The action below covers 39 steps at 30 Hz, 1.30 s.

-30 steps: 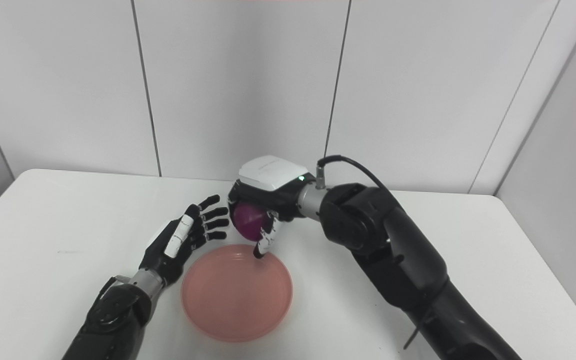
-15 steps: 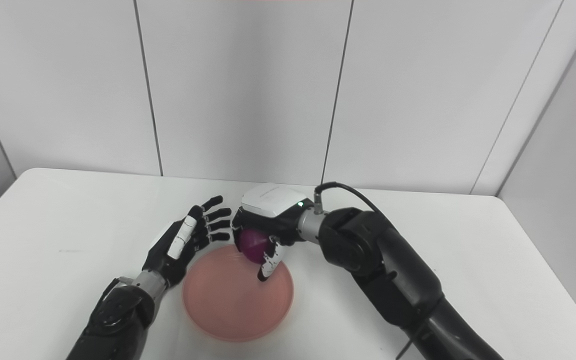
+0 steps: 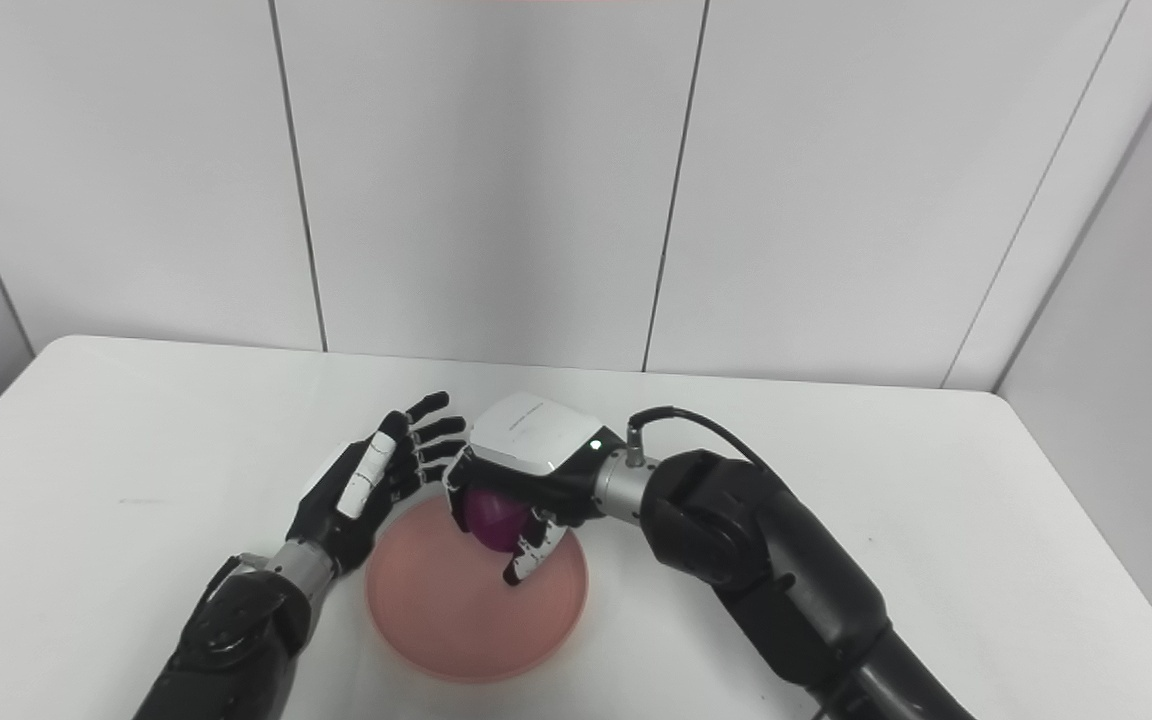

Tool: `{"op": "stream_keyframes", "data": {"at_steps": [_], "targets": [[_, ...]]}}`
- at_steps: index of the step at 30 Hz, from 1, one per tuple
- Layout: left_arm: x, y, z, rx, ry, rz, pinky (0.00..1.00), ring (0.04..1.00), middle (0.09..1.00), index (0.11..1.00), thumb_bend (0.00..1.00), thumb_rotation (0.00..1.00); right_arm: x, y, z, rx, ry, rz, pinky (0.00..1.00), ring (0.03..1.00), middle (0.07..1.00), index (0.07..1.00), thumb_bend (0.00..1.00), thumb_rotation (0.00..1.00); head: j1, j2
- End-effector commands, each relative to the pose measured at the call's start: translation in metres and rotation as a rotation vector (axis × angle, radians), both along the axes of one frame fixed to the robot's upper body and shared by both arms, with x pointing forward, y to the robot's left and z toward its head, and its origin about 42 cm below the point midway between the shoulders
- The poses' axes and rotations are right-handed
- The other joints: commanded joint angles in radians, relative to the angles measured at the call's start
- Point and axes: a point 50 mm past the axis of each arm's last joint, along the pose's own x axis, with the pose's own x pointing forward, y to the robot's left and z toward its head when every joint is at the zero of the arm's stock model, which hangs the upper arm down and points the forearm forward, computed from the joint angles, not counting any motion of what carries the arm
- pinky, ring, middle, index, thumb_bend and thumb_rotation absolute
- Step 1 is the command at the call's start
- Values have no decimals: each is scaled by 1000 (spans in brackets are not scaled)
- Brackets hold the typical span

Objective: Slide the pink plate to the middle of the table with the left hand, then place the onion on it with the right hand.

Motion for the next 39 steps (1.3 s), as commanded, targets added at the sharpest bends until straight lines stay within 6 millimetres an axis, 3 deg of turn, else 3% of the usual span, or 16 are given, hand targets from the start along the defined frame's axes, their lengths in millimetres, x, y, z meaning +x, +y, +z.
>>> {"op": "stream_keyframes", "data": {"at_steps": [1, 9, 16, 28, 39], "targets": [[-43, -5, -66, -3, 228, -3, 727, 801, 836, 865, 859, 871, 1, 5, 23, 48, -76, 38, 424, 499, 498, 490, 528, 0, 2, 1], [-44, -8, -68, -5, 232, 2, 725, 799, 831, 862, 860, 871, -1, 9, 25, 39, -75, 57, 424, 496, 494, 493, 528, 0, 18, 3], [-46, -11, -68, -20, 235, 10, 742, 804, 836, 869, 873, 998, -4, 18, 19, -29, -53, 58, 415, 485, 506, 487, 524, 0, 25, 4], [-48, -10, -68, -19, 225, 11, 744, 801, 833, 869, 914, 1000, 3, 16, 1, -31, -68, 93, 366, 443, 501, 489, 524, 2, 25, 8], [-47, -11, -68, -20, 232, 13, 737, 794, 820, 861, 911, 1000, 2, 16, 1, -17, -78, 108, 389, 475, 510, 486, 526, 5, 23, 7]]}}
